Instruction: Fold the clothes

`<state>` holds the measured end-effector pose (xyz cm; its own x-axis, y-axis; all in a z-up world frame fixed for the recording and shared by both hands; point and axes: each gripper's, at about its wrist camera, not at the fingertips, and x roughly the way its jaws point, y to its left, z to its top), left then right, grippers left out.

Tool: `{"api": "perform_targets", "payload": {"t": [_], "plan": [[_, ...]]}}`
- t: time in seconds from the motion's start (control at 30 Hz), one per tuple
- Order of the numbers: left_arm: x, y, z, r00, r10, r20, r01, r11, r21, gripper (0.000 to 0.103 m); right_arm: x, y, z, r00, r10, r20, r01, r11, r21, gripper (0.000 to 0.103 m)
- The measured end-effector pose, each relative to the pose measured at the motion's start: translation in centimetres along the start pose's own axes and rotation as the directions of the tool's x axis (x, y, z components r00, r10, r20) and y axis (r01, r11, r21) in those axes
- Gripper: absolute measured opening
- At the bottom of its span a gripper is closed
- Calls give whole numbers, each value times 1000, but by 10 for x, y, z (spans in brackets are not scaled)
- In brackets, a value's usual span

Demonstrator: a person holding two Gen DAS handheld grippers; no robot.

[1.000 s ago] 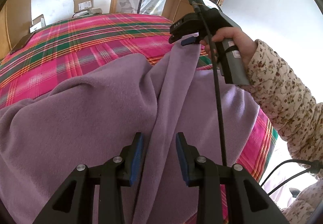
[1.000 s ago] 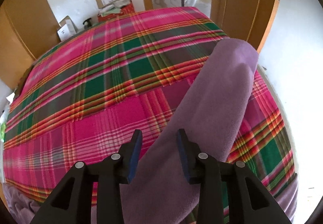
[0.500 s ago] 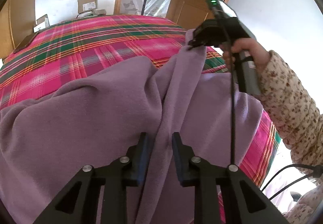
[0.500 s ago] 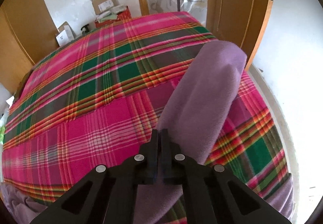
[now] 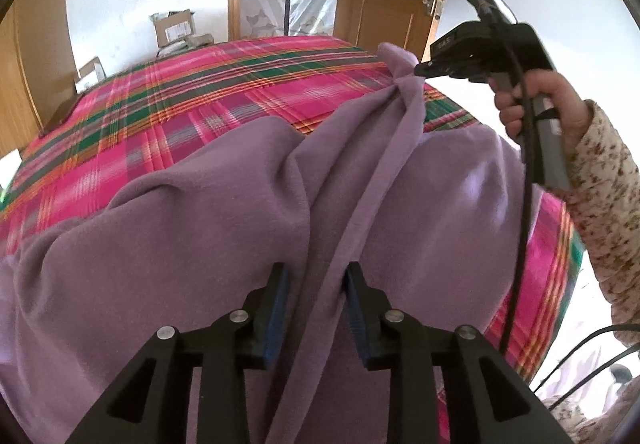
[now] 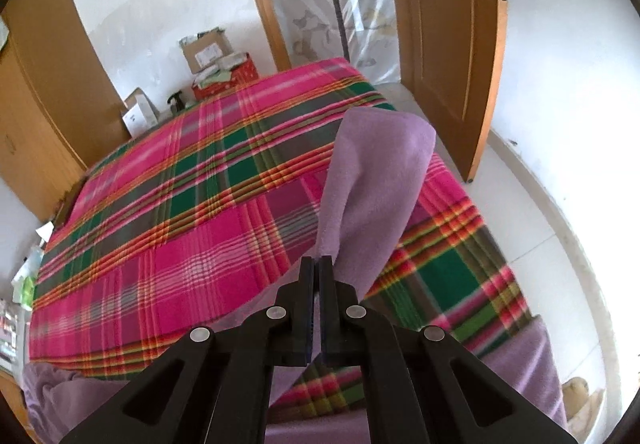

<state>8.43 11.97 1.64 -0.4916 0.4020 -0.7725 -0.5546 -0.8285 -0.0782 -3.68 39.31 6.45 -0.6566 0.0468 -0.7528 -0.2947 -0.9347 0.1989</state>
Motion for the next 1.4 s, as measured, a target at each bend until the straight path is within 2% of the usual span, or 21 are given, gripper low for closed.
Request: {"api": "perform_targets", "payload": {"t": [0.1, 0.27, 0.33, 0.37, 0.4, 0.47, 0.8, 0.93, 1.2, 1.4], "plan": [[2, -5, 2, 1000, 30, -1, -30, 999, 24, 30, -3, -7, -2, 1000, 11, 2, -11, 1000, 14, 2], [5, -8, 4, 1000, 25, 4, -25, 999, 28, 29, -7, -19, -7, 999, 39, 27, -40, 999, 36, 2], [5, -9, 6, 1000, 14, 12, -14, 1000, 24, 21, -8, -22, -9, 998, 46, 42, -47, 998, 32, 2], [4, -9, 7, 1000, 9, 15, -9, 1000, 22, 11, -9, -23, -10, 998, 49, 47, -50, 998, 31, 2], [4, -10, 9, 1000, 1, 19, -2, 1000, 23, 6, -10, -25, -11, 997, 52, 52, -54, 998, 31, 2], [0, -11, 10, 999, -6, 34, 5, 1000, 19, 4, -11, -26, -13, 996, 58, 64, -60, 998, 31, 2], [-26, -12, 13, 989, -20, 144, 21, 1000, -3, 3, -39, -42, -20, 984, 87, 155, -96, 994, 48, 2], [-26, -10, 13, 989, -27, 144, 29, 1000, -9, 3, -47, -49, -24, 982, 98, 163, -110, 992, 62, 2], [-14, -16, 7, 994, -33, 101, 34, 999, -2, 3, -38, -73, -49, 990, 106, 96, -120, 982, 146, 2], [-18, -14, 8, 992, -32, 118, 35, 999, -18, 3, -37, -90, -73, 969, 235, 76, -247, 936, 252, 11]]}}
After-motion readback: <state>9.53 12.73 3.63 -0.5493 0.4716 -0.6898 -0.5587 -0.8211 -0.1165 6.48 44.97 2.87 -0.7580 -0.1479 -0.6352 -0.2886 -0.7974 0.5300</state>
